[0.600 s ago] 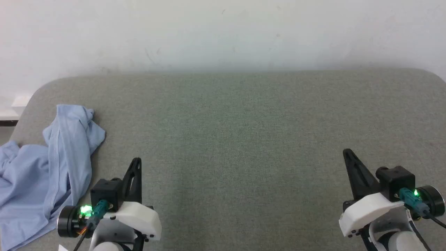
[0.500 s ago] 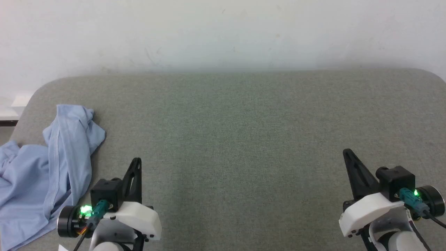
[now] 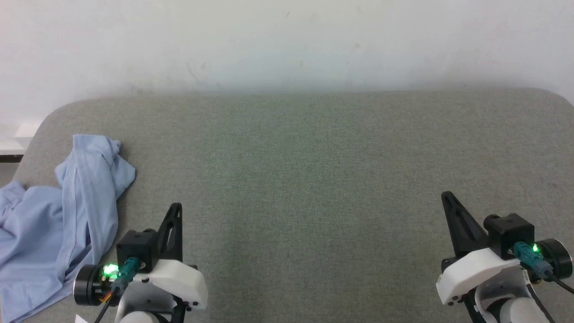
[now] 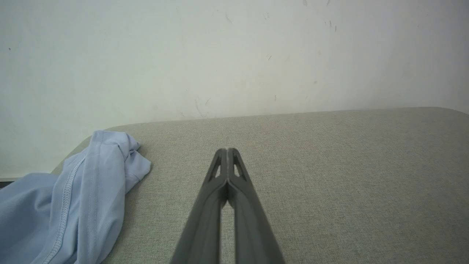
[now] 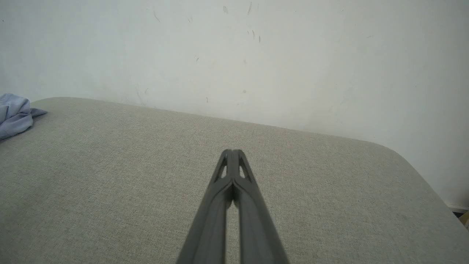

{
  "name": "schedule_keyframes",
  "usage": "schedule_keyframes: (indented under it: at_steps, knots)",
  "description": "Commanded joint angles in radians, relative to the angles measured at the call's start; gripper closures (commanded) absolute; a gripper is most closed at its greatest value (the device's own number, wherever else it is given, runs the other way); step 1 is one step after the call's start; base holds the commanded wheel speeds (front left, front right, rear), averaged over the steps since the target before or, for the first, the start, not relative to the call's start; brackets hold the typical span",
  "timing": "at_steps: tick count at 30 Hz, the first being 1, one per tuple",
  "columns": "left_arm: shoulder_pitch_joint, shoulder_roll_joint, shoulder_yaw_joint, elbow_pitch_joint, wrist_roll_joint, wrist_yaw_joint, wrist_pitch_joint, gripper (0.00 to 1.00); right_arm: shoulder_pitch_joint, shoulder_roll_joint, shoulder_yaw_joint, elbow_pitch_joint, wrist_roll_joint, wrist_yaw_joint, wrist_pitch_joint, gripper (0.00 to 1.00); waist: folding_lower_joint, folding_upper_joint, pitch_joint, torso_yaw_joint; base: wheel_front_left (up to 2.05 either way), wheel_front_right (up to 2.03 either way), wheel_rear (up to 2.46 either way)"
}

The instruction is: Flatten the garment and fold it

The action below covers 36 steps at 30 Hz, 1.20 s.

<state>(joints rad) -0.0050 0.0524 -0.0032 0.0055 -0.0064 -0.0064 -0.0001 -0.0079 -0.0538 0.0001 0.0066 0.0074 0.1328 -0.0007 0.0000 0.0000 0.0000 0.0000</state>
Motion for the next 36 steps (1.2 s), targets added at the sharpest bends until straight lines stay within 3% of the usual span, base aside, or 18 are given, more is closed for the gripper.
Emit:
schedule_keyframes:
  at_steps: [1, 22, 23, 36]
  knots:
    - [0.005, -0.002, 0.003, -0.005, 0.006, 0.006, 0.0, 1.0, 0.008, 0.004, 0.0, -0.007, -0.007, -0.002, 0.001, 1.0, 0.0, 0.0, 0.0, 0.0, 0.0, 0.0, 0.0]
    - [0.005, -0.002, 0.003, -0.005, 0.006, 0.006, 0.0, 1.0, 0.008, 0.004, 0.0, -0.007, -0.007, -0.002, 0.001, 1.0, 0.0, 0.0, 0.0, 0.0, 0.0, 0.0, 0.0]
    - [0.005, -0.002, 0.003, -0.005, 0.006, 0.006, 0.0, 0.0, 0.008, 0.004, 0.0, -0.007, -0.007, -0.002, 0.001, 0.0, 0.0, 0.0, 0.0, 0.0, 0.0, 0.0, 0.0]
    - [-0.007, 0.0, -0.01, 0.014, -0.011, 0.01, -0.017, 0.0, -0.005, 0.0, -0.003, 0.011, 0.007, 0.0, -0.011, 0.0, 0.0, 0.0, 0.0, 0.005, 0.0, 0.0, 0.0]
